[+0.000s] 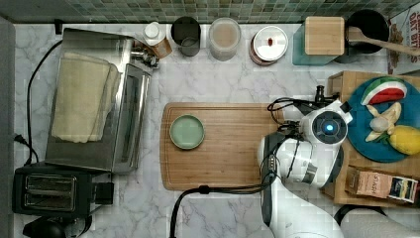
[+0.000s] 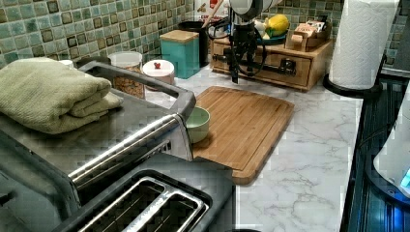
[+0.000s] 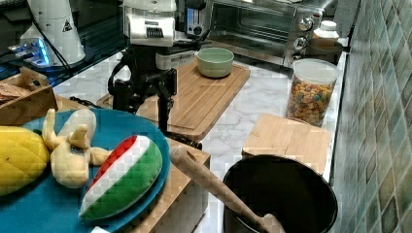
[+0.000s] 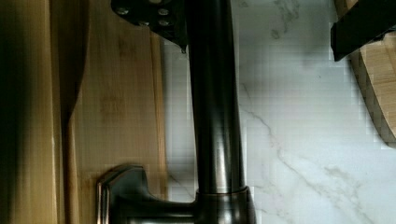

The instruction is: Open the drawer.

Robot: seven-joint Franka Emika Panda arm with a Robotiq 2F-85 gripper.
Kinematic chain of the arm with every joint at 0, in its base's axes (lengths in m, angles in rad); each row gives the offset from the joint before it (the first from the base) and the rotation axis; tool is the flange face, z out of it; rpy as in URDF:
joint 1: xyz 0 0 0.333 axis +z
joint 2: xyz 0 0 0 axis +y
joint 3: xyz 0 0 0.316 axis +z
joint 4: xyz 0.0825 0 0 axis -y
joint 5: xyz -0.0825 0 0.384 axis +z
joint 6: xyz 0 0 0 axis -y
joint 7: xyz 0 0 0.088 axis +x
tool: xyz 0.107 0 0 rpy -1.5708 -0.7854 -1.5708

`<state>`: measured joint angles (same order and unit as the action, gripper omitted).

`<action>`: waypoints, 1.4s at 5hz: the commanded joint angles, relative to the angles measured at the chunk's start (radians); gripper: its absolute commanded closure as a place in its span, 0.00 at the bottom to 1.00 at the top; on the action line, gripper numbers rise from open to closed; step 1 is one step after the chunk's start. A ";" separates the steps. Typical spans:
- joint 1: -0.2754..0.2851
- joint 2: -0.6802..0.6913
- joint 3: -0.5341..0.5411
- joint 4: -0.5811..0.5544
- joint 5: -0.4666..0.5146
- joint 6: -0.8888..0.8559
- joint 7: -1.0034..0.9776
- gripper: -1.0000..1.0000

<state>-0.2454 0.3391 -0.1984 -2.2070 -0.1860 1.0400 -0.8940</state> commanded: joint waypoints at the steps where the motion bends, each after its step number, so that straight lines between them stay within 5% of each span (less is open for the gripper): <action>1: 0.077 -0.009 0.134 -0.012 0.156 -0.111 0.000 0.00; 2: 0.176 -0.032 0.139 -0.057 0.151 -0.076 0.126 0.00; 7: 0.284 -0.106 0.278 -0.127 0.191 -0.080 0.237 0.00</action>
<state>-0.0613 0.2676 -0.0281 -2.2812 -0.0407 0.9663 -0.7207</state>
